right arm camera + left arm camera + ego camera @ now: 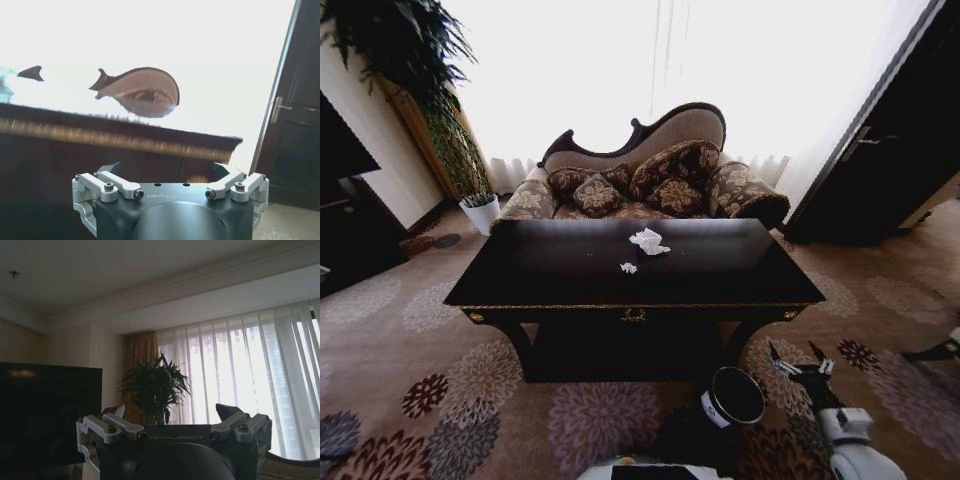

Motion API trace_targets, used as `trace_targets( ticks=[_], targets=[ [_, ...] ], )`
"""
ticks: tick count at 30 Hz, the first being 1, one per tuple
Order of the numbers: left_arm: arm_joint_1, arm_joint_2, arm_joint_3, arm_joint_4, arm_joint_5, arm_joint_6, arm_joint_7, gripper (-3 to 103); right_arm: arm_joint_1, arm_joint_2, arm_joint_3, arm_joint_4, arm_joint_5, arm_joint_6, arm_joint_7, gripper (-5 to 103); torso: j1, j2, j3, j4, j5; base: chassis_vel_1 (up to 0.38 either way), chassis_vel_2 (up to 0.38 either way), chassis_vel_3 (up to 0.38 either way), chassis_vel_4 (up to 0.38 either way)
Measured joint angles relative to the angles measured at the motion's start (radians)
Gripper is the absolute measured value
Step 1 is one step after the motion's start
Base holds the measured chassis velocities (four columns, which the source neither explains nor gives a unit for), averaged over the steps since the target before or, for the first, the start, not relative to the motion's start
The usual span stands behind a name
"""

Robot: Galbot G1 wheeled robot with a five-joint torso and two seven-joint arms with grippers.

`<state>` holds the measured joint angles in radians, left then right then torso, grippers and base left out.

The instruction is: Move to the front of the table and place the trash on the table into the trash bin.

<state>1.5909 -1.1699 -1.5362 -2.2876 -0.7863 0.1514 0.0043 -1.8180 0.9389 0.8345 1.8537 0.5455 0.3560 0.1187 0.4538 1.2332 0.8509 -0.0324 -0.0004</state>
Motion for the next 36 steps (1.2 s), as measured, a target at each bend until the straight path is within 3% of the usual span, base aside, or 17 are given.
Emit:
trace_targets(
  ticks=[8,9,13,18,22,23,26,27,30,33,34,36],
  targets=[
    [-0.002,0.006,0.005,0.017,0.01,0.0,0.0,100,0.0,-0.007,0.107,0.14,0.117,-0.051,0.032,100,0.0,0.0,0.0,-0.0001,0.0001,0.0,0.0,0.0,0.0],
    [-0.002,0.006,0.005,0.017,0.01,0.0,0.0,100,0.0,-0.007,0.107,0.14,0.117,-0.051,0.032,100,0.0,0.0,0.0,-0.0001,0.0001,0.0,0.0,0.0,0.0],
    [0.001,0.005,0.005,0.015,0.013,0.0,0.0,100,0.024,-0.038,0.083,0.242,0.289,-0.067,0.031,100,0.0,0.0,0.0,-0.0001,0.0,0.0,0.0,0.0,0.0],
    [0.018,0.006,-0.011,0.01,0.012,-0.001,0.0,100,0.1,-0.085,0.016,0.297,0.352,-0.068,0.059,100,0.0,0.0,0.0,-0.0003,0.0,0.0,0.0,0.0,0.0],
    [0.046,0.014,-0.05,0.007,0.006,-0.004,0.0,100,0.331,-0.21,-0.149,0.291,0.387,-0.101,0.199,100,0.0,0.0,0.0,0.0002,0.0004,0.0,0.0,0.0,0.0],
    [0.046,0.014,-0.05,0.007,0.006,-0.004,0.0,100,0.331,-0.21,-0.149,0.291,0.387,-0.101,0.199,100,0.0,0.0,0.0,0.0002,0.0004,0.0,0.0,0.0,0.0],
    [0.054,0.013,-0.058,-0.005,0.003,-0.004,0.0,100,0.469,-0.298,-0.252,0.267,0.413,-0.124,0.263,100,0.0,0.0,0.0,0.001,0.0001,0.0,0.0,0.0,0.0],
    [0.052,0.014,-0.048,-0.01,0.004,-0.002,-0.001,100,0.517,-0.338,-0.288,0.265,0.433,-0.14,0.278,100,0.0,0.0,0.0,0.0003,-0.0001,0.0,0.0,0.0,0.0],
    [0.059,0.005,-0.044,-0.015,0.012,-0.001,0.0,100,0.613,-0.38,-0.372,0.258,0.448,-0.157,0.286,100,0.0,0.0,0.0,-0.0009,0.0,0.0,0.0,0.0,0.0],
    [0.069,-0.011,-0.048,-0.024,0.018,-0.003,-0.001,100,0.764,-0.405,-0.541,0.246,0.447,-0.165,0.287,100,0.0,0.0,0.0,-0.0001,0.0004,0.0,0.0,0.0,0.0],
    [0.069,-0.011,-0.048,-0.024,0.018,-0.003,-0.001,100,0.764,-0.405,-0.541,0.246,0.447,-0.165,0.287,100,0.0,0.0,0.0,-0.0001,0.0004,0.0,0.0,0.0,0.0],
    [0.079,-0.024,-0.049,-0.04,0.023,-0.003,-0.001,100,0.904,-0.423,-0.723,0.235,0.449,-0.166,0.29,100,0.0,0.0,0.0,0.0001,0.0003,0.0,0.0,0.0,0.0]
  ],
)
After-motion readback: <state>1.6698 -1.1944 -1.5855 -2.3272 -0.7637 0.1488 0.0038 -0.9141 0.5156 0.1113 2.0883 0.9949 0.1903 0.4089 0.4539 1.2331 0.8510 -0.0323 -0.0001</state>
